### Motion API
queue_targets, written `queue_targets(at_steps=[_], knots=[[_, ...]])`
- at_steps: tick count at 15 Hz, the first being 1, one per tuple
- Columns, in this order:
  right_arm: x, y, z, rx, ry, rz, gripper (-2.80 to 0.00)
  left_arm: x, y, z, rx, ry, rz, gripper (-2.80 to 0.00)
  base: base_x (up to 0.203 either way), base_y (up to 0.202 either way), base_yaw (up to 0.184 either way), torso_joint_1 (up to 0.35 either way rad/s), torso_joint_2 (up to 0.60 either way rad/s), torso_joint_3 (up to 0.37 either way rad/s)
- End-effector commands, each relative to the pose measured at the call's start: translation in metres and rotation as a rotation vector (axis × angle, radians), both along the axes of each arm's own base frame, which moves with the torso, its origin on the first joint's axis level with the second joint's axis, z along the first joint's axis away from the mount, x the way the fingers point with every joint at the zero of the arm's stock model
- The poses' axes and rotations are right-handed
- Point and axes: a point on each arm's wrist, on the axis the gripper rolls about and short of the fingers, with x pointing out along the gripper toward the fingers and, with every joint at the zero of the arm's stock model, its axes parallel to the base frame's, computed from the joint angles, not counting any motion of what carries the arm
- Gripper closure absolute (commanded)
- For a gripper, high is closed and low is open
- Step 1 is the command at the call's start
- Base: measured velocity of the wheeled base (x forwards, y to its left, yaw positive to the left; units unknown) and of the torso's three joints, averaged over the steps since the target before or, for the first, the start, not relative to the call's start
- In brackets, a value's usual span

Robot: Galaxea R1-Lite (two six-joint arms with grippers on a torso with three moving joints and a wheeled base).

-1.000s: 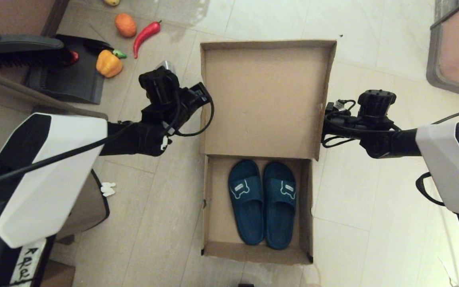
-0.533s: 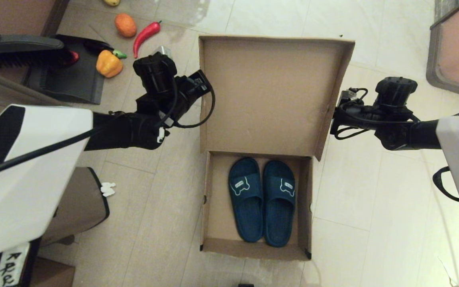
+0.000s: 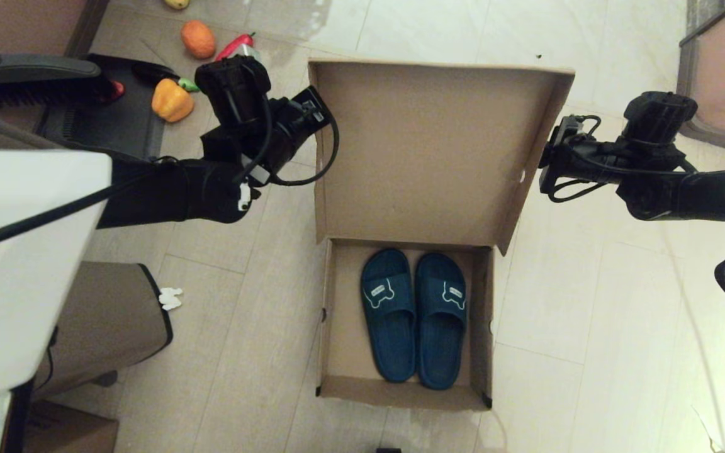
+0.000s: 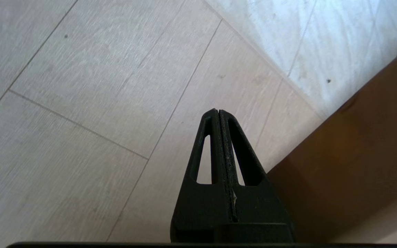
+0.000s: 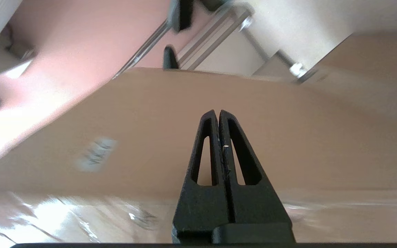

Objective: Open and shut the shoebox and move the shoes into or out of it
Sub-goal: Close the shoe box

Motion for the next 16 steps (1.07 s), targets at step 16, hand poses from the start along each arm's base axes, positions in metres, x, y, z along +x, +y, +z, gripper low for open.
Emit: queue_targets(at_steps=[16], knots=[[-0.078,0.007,0.047,0.021,0.119,0.094,0.00,-0.066,0.081,0.086,-0.046,-0.090,0.133,0.00,0.000,0.000,0.000,0.000,0.00,0.000]])
